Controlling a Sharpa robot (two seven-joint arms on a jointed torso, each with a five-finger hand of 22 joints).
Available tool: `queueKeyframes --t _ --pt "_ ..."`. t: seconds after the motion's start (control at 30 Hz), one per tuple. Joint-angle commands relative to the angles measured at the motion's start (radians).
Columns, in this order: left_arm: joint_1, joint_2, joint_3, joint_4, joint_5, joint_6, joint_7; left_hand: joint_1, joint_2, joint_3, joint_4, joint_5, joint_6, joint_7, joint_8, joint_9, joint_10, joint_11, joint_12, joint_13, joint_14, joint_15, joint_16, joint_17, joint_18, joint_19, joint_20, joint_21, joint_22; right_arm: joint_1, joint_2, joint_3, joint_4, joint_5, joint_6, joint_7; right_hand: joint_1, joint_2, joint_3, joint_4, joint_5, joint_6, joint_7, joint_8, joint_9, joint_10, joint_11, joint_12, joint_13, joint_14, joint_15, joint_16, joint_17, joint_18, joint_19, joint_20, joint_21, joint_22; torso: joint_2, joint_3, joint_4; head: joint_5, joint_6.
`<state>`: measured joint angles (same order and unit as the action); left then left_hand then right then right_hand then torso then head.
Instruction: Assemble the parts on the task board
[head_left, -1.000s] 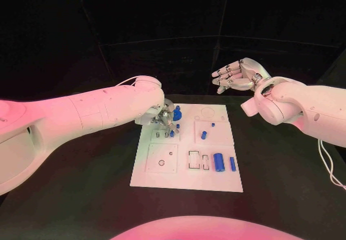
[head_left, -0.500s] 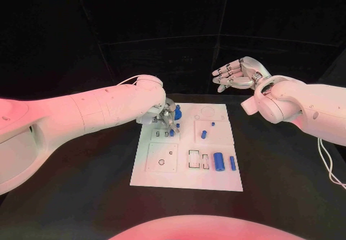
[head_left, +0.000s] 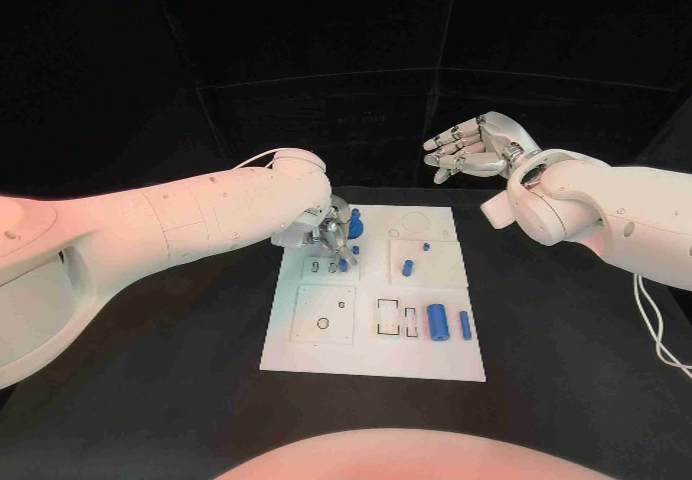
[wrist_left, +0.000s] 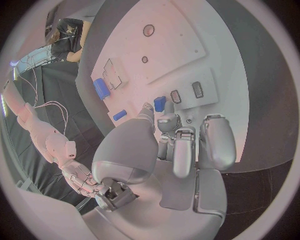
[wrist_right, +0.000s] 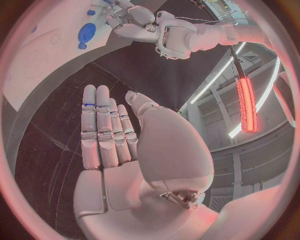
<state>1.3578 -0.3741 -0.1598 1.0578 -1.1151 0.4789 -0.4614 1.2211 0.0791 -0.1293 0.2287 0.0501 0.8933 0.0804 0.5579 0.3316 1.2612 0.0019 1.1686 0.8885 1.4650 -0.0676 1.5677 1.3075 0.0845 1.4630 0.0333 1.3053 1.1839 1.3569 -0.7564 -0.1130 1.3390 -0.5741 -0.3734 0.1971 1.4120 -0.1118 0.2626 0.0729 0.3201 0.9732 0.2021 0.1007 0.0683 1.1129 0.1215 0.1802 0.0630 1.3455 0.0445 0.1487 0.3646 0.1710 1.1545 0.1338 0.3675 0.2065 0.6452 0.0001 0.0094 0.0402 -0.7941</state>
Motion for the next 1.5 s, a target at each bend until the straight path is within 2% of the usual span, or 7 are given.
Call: queueKeyframes --t 0.03,0.2,0.37,0.5,0.6,0.87,1.5 --pt "0.001 0.002 0.001 -0.002 -0.005 0.023 0.006 0.015 0.0 0.0 -0.007 -0.002 -0.005 -0.001 0.005 0.001 -0.005 0.0 -0.003 0.0 0.106 0.002 0.003 0.263 -0.007 -0.003 0.004 -0.002 -0.001 0.002 0.002 0.001 0.0 -0.001 0.007 0.004 0.01 0.003 0.002 -0.006 0.007 -0.004 -0.001 -0.006 0.0 -0.002 0.003 -0.005 -0.001 0.008 -0.002 -0.003 -0.001 0.011 0.007 0.002 -0.005 -0.002 0.0 0.0003 -0.0001 0.0 -0.001" --pt "0.0 0.003 0.001 -0.003 -0.005 0.024 0.009 0.054 0.02 0.024 -0.034 -0.002 -0.006 -0.001 0.006 0.002 -0.005 -0.001 -0.005 0.002 0.106 0.002 0.003 0.263 -0.007 -0.004 0.005 -0.002 0.001 0.002 0.003 0.001 -0.001 -0.001 0.008 0.004 0.01 0.003 0.002 -0.006 0.007 -0.004 -0.001 -0.006 0.0 -0.002 0.003 -0.005 -0.001 0.008 -0.002 -0.003 -0.001 0.011 0.007 0.002 -0.005 -0.002 0.0 -0.0002 0.0 0.0 -0.004" --pt "-0.001 0.002 0.001 -0.002 -0.004 0.006 0.02 0.169 0.079 0.118 -0.111 -0.001 -0.016 -0.011 -0.001 0.0 -0.012 -0.011 -0.014 0.0 0.106 -0.007 0.003 0.263 -0.006 -0.005 0.0 -0.001 0.003 0.002 0.005 0.001 -0.003 -0.001 0.008 0.004 0.009 0.003 0.002 -0.006 0.008 -0.005 -0.001 -0.006 0.0 -0.002 0.004 -0.005 -0.001 0.008 -0.001 -0.004 -0.001 0.01 0.007 0.002 -0.006 -0.002 0.0 0.0005 0.0007 0.001 -0.005" --pt "-0.001 -0.002 0.001 -0.001 0.01 -0.026 0.04 0.226 0.093 0.217 -0.174 0.002 -0.025 -0.008 -0.008 -0.002 -0.017 -0.009 -0.028 -0.004 0.106 -0.007 0.003 0.263 -0.006 -0.006 -0.003 0.0 0.005 0.002 0.006 0.001 -0.006 -0.001 0.009 0.004 0.009 0.003 0.002 -0.006 0.008 -0.005 -0.001 -0.006 0.0 -0.002 0.004 -0.005 -0.001 0.008 -0.001 -0.004 -0.001 0.01 0.007 0.002 -0.006 -0.002 0.0 0.0005 0.0011 0.002 -0.007" --pt "-0.002 -0.005 0.001 0.0 0.031 -0.045 0.049 0.206 0.073 0.312 -0.208 0.006 -0.027 0.002 -0.004 0.001 -0.014 -0.005 -0.037 -0.007 0.106 0.002 0.003 0.263 -0.006 -0.007 0.002 -0.001 0.007 0.002 0.006 0.001 -0.008 -0.001 0.011 0.004 0.009 0.003 0.002 -0.006 0.008 -0.005 -0.001 -0.006 0.0 -0.002 0.004 -0.005 -0.001 0.008 -0.001 -0.004 -0.001 0.01 0.007 0.002 -0.006 -0.002 0.0 0.0005 0.0004 0.004 -0.007" --pt "-0.001 -0.036 0.001 0.022 0.139 -0.133 0.036 0.009 -0.042 0.66 -0.271 0.004 -0.033 0.002 0.041 0.036 -0.001 -0.002 -0.055 -0.013 0.106 0.006 0.003 0.263 -0.004 -0.009 0.007 -0.004 0.012 0.002 0.006 0.001 -0.011 -0.002 0.017 0.003 0.005 0.003 0.001 -0.005 0.01 -0.006 0.0 -0.007 -0.001 -0.003 0.005 -0.006 -0.001 0.008 0.0 -0.007 -0.003 0.01 0.007 0.003 -0.007 -0.003 -0.002 0.0023 0.0025 0.001 -0.008" --pt "-0.02 -0.193 -0.002 0.199 0.283 -0.432 -0.043 -0.08 -0.101 0.824 -0.306 0.044 -0.036 -0.01 0.109 0.072 -0.004 -0.011 -0.097 -0.061 0.106 -0.005 0.003 0.263 -0.005 -0.006 0.001 -0.009 0.014 0.002 0.002 0.001 -0.013 -0.004 0.03 0.005 -0.002 0.004 -0.001 -0.002 0.015 -0.008 0.001 -0.009 -0.001 -0.006 0.006 -0.008 -0.001 0.007 0.002 -0.011 -0.006 0.009 0.006 0.004 -0.011 -0.006 -0.006 0.0039 0.015 0.009 -0.009"
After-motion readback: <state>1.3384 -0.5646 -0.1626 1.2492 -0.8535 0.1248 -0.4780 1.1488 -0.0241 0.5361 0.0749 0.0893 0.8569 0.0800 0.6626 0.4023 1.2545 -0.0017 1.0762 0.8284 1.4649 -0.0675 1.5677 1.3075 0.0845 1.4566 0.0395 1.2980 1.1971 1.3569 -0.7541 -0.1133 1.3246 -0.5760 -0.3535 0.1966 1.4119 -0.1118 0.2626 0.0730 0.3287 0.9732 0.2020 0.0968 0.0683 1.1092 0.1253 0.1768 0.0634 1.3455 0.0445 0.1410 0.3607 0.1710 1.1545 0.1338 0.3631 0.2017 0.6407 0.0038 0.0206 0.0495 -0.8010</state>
